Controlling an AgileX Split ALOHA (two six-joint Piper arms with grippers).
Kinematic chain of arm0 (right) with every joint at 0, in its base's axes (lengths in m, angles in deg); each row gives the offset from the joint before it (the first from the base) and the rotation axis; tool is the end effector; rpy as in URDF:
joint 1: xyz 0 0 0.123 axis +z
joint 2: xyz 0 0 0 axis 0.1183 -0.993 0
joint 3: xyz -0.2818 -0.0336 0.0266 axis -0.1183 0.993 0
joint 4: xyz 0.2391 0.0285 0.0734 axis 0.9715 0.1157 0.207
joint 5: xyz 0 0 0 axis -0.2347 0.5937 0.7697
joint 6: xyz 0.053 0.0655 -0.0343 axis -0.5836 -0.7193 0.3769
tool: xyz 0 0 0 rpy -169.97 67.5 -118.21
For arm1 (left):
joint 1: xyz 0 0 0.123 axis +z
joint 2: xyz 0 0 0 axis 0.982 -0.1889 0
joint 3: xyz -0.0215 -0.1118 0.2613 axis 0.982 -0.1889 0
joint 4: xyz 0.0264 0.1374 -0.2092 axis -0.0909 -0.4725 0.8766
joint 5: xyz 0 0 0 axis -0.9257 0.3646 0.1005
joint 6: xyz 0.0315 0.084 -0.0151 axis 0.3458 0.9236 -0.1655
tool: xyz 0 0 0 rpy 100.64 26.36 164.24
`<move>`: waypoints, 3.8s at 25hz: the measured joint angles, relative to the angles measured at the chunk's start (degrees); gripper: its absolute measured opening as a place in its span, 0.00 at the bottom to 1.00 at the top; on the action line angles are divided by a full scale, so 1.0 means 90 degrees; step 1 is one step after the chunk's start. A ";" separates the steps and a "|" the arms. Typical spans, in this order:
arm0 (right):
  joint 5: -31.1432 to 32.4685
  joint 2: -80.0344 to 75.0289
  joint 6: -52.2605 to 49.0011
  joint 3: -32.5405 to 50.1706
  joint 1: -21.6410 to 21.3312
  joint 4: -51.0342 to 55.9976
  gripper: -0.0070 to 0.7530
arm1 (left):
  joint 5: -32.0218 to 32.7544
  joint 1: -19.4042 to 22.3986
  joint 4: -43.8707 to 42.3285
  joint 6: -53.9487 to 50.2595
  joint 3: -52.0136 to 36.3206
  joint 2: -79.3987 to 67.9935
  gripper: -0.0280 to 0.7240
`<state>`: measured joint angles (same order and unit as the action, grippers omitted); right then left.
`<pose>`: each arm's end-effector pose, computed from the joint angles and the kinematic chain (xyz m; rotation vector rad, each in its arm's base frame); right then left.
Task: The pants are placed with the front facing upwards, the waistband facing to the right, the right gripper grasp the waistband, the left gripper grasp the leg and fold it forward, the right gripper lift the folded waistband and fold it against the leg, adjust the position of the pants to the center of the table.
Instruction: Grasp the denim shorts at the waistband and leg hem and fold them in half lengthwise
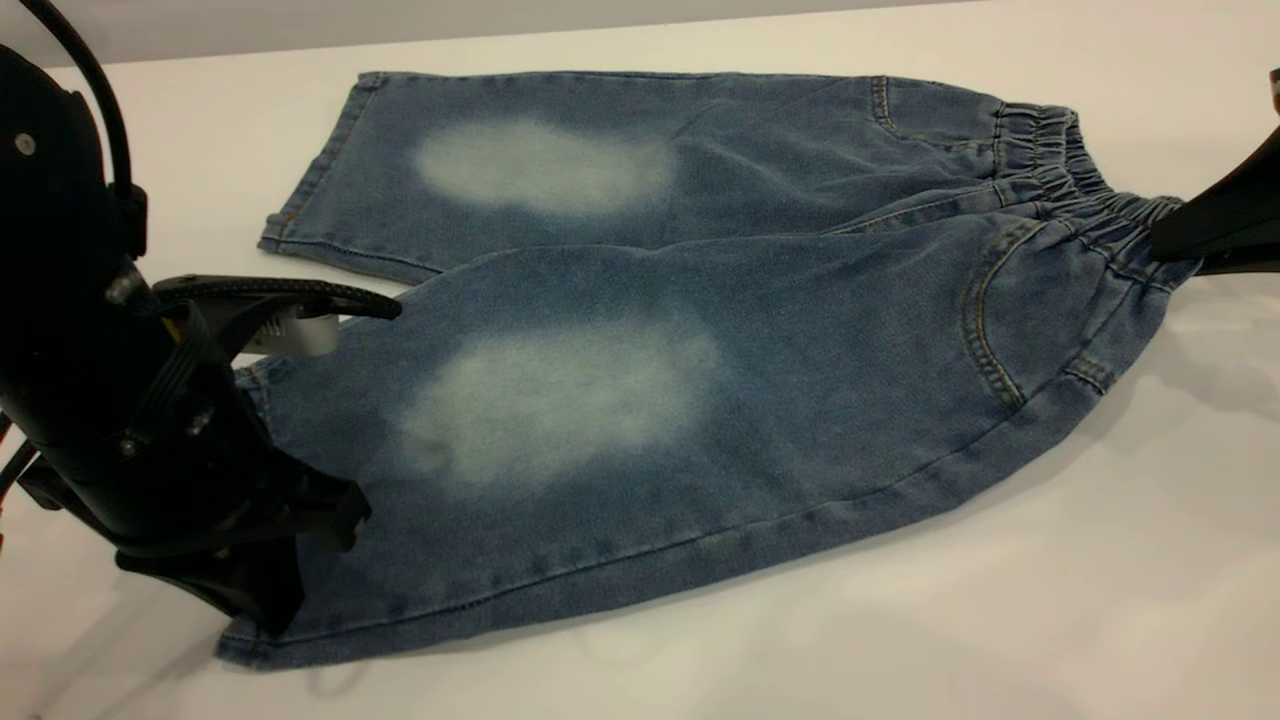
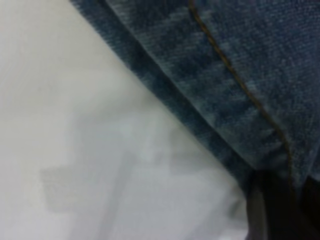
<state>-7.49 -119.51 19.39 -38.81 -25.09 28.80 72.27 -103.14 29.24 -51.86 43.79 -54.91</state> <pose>0.2927 -0.0269 0.0701 0.2285 2.5987 1.0595 0.2179 -0.1073 0.0436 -0.3566 -3.0610 0.1366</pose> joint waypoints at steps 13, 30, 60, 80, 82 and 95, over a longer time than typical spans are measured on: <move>0.0048 0.0000 0.0000 0.0000 0.0000 0.0014 0.05 | 0.0240 -0.0007 0.0099 0.0000 -0.0018 0.0877 0.09; 0.0490 0.0000 -0.0206 -0.0619 0.0000 0.0072 0.05 | -0.0268 -0.0007 0.0084 0.0011 0.0255 0.2487 0.09; 0.1212 -0.0006 -0.0523 -0.2157 0.0000 0.0452 0.05 | -0.2042 0.1006 -0.0086 0.0225 0.1217 0.2368 0.09; 0.0245 -0.0051 -0.0442 -0.2220 0.0615 0.0750 0.05 | -0.1063 0.1332 -0.0098 0.1172 0.3657 0.0269 0.09; 0.0214 -0.0158 -0.0467 -0.2338 0.0666 0.0745 0.05 | -0.1028 0.1382 -0.0098 0.1193 0.3757 0.0202 0.09; 0.0219 -0.1025 -0.0597 -0.3017 0.0893 0.0860 0.05 | -0.0921 0.1903 -0.0098 0.1201 0.4217 -0.0372 0.09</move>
<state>-5.52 -128.74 14.02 -65.96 -17.06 36.53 63.98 -86.01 28.36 -41.05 81.75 -58.26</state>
